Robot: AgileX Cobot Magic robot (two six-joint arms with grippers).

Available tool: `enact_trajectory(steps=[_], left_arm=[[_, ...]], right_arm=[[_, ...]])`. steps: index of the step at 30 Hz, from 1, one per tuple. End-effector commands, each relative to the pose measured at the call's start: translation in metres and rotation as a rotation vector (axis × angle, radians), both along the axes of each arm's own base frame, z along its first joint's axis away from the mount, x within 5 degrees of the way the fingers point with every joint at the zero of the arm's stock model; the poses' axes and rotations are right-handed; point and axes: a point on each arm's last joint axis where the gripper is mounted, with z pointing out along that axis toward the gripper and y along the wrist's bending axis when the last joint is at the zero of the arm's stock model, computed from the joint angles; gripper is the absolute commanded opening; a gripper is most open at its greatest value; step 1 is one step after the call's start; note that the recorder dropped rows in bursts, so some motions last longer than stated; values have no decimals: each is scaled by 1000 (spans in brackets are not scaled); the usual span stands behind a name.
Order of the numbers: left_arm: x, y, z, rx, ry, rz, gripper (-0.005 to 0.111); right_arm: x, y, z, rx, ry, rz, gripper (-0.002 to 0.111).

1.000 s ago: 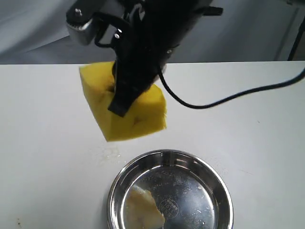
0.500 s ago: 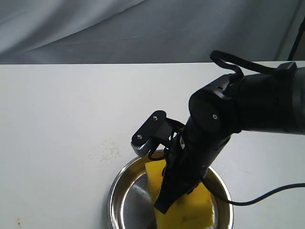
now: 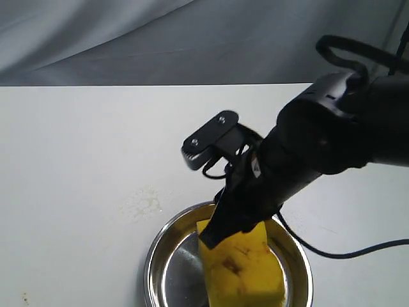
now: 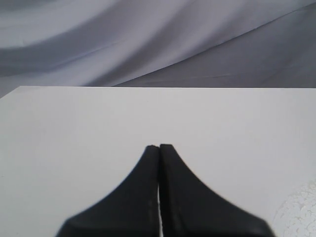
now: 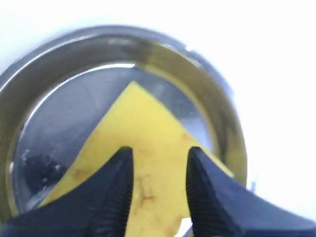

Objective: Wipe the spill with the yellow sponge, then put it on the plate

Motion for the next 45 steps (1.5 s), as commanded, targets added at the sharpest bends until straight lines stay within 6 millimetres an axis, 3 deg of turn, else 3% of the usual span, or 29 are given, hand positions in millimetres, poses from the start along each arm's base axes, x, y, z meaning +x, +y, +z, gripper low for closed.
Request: enact_trajectory(steps=[1, 6, 9, 14, 18, 23, 26, 29, 39, 43, 45], left_arm=[[0, 0, -1, -2, -1, 2, 0], [0, 0, -1, -2, -1, 2, 0], [0, 0, -1, -2, -1, 2, 0], [0, 0, -1, -2, -1, 2, 0], [0, 0, -1, -2, -1, 2, 0], [0, 0, -1, -2, -1, 2, 0], [0, 0, -1, -2, -1, 2, 0], [0, 0, -1, -2, -1, 2, 0], [0, 0, -1, -2, -1, 2, 0], [0, 0, -1, -2, -1, 2, 0], [0, 0, -1, -2, -1, 2, 0]], right_arm=[[24, -28, 12, -42, -95, -200, 15], [69, -87, 3, -149, -11, -467, 2], [84, -128, 1, -167, 7, -580, 0], [83, -194, 6, -176, 118, -828, 0], [67, -223, 29, -115, 34, -914, 0], [20, -229, 68, 72, -260, -927, 0], [-21, -227, 94, 209, -476, -904, 0], [-64, -227, 107, 289, -625, -882, 0], [-187, -227, 114, 508, -1028, -826, 0], [-217, -227, 105, 578, -1142, -804, 0], [-217, -227, 98, 578, -1142, -804, 0]])
